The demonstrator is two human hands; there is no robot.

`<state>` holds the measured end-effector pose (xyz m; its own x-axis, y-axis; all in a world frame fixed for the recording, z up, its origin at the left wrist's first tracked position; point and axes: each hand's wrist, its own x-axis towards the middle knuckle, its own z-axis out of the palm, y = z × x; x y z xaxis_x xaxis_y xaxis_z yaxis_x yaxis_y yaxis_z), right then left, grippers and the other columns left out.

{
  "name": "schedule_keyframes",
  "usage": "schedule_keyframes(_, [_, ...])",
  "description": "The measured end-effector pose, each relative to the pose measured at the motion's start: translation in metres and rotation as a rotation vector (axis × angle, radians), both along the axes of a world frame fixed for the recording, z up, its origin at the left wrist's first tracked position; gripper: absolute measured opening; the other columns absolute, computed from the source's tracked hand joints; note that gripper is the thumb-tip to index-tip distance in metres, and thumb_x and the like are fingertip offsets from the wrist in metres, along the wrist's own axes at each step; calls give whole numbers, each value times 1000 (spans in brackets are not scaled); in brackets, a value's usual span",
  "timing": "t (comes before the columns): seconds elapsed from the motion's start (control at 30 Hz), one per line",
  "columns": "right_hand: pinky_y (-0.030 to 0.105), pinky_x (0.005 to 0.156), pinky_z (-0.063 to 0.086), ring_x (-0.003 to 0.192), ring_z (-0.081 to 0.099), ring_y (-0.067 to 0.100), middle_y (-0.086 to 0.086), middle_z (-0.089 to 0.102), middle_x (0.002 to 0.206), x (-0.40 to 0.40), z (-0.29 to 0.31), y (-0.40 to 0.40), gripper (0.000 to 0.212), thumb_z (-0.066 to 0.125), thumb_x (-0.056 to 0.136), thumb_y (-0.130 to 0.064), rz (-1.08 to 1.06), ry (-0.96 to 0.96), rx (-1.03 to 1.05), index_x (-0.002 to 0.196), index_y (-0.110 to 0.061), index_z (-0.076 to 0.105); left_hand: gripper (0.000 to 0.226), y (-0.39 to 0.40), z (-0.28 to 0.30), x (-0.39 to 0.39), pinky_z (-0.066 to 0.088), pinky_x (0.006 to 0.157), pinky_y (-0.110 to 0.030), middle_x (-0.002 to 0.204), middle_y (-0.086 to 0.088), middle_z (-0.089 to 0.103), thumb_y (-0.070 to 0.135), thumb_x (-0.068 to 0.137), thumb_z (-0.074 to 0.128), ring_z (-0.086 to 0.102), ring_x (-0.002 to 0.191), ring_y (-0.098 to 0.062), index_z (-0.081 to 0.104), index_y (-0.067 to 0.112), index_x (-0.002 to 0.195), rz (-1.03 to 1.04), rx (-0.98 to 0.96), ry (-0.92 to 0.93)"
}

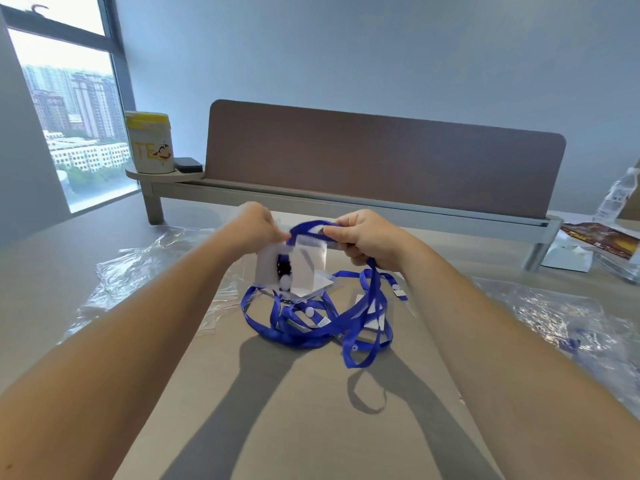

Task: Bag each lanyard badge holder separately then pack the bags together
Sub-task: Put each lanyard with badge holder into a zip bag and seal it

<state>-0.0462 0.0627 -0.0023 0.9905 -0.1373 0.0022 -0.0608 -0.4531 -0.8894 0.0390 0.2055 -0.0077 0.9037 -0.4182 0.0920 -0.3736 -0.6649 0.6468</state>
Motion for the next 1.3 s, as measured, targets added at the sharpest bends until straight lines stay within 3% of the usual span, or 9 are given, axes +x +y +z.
schedule_keyframes(0.2, [13,37,25,34,26,2,1,39,55,3,-7,15,31,36,98,-24,-26,-121,122,95,-5,60,29,2,-9,5,43,71,-32,68,0,48,27,89,55,50,80,-21,47,16,64,234,-566,16])
schedule_keyframes(0.3, [13,34,23,31,25,2,-2,37,50,4,-14,16,33,35,98,-22,1,-86,168,102,-3,61,22,9,-8,8,41,59,-24,69,-2,46,27,90,55,46,65,-16,54,13,73,319,-827,202])
schedule_keyframes(0.47, [14,38,27,36,28,4,-9,35,40,1,-27,9,32,40,96,-23,50,41,213,76,-12,62,8,25,-11,13,54,79,-27,87,-2,61,24,90,55,62,83,-14,52,17,87,314,-1208,528])
schedule_keyframes(0.53, [14,38,30,35,29,4,-10,34,37,0,-31,7,32,42,95,-25,80,111,231,71,-11,58,10,34,-13,12,56,70,-25,83,-1,61,25,91,52,63,74,-13,51,18,84,247,-1255,581])
schedule_keyframes(0.67, [17,42,33,36,28,5,-10,31,37,-1,-45,1,35,44,93,-31,84,191,233,65,-11,49,19,51,-15,4,51,41,-14,65,1,61,29,95,42,64,50,-8,50,21,80,26,-1023,556])
schedule_keyframes(0.83, [14,36,29,35,25,5,-9,30,38,1,-55,-1,41,39,93,-37,87,242,426,59,-14,40,25,68,-18,7,49,38,-16,54,0,64,21,96,37,62,41,-8,49,16,74,-267,-584,648])
schedule_keyframes(1.0, [14,36,24,32,24,5,-9,28,35,14,-47,10,60,42,95,-30,92,361,289,36,-20,48,37,67,-28,16,44,41,-14,49,3,60,-2,87,50,56,44,-7,57,13,54,-467,-220,713])
schedule_keyframes(1.17, [15,39,27,46,27,8,-4,39,43,24,-43,29,37,41,96,-17,32,299,254,61,-11,51,26,55,-38,13,34,55,-21,67,-3,52,9,89,54,43,64,-14,49,12,64,-305,81,493])
schedule_keyframes(1.3, [18,50,31,55,34,10,2,44,63,25,-33,49,22,42,95,-9,-32,106,6,83,-4,59,30,49,-43,13,35,55,-22,69,-6,45,19,87,59,41,63,-15,44,11,63,-57,-24,306])
